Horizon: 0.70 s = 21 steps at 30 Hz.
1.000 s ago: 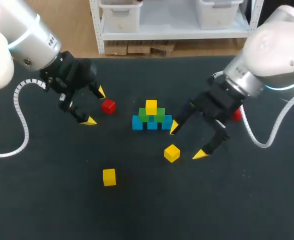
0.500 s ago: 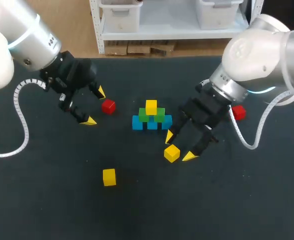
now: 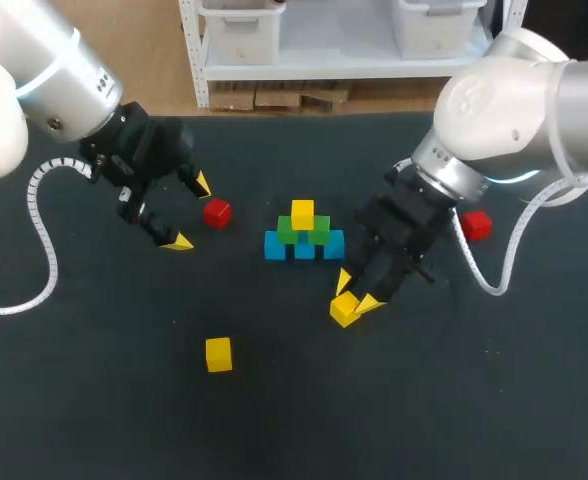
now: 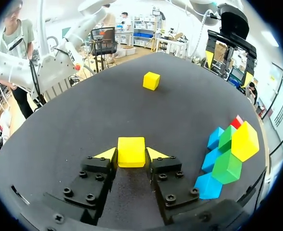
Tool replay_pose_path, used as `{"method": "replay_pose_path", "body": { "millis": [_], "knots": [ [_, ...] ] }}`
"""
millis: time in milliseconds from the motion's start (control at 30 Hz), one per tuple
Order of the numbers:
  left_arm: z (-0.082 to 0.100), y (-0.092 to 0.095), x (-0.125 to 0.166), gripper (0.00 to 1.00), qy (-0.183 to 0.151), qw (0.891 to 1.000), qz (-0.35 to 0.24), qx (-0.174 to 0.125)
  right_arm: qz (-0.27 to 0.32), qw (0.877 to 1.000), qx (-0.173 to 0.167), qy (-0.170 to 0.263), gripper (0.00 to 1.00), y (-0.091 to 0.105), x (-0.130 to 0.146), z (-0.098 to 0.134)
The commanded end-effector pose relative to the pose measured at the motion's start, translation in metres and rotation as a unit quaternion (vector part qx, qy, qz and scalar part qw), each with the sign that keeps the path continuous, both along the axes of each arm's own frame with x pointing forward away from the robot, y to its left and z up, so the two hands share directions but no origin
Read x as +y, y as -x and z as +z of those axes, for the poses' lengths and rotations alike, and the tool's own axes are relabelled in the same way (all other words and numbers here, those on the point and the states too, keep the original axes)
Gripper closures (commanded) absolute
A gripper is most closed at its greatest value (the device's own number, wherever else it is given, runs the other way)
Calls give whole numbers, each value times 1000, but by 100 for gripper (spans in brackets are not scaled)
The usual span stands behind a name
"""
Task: Place the blue cubes, place green cubes on the blue cubes, place the yellow cubes on the green cubes, then place the red cubes on the yellow cubes, and place purple cube on the red cubes.
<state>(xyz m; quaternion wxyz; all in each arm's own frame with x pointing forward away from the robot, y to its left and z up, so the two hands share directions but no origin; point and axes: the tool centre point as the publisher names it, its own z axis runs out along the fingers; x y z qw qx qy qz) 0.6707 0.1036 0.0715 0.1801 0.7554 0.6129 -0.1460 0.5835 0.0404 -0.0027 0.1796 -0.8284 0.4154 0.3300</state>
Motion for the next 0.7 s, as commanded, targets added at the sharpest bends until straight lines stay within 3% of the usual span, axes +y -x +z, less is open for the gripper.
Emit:
{"method": "replay_pose_path", "body": {
  "millis": [33, 233, 400, 700],
  "knots": [
    [-1, -1, 1, 0, 2, 1000, -2, 0, -14, 1000, 2, 2, 100, 2, -4, 6],
    [-1, -1, 1, 0, 2, 1000, -2, 0, -54, 998, 6, 8, 100, -2, -17, 35],
    [-1, -1, 1, 0, 2, 1000, -2, 0, -131, 991, 2, 12, 100, -17, -33, 67],
    [-1, -1, 1, 0, 2, 1000, -2, 0, -285, 958, -20, 1, 100, -65, -52, 100]
  ]
}}
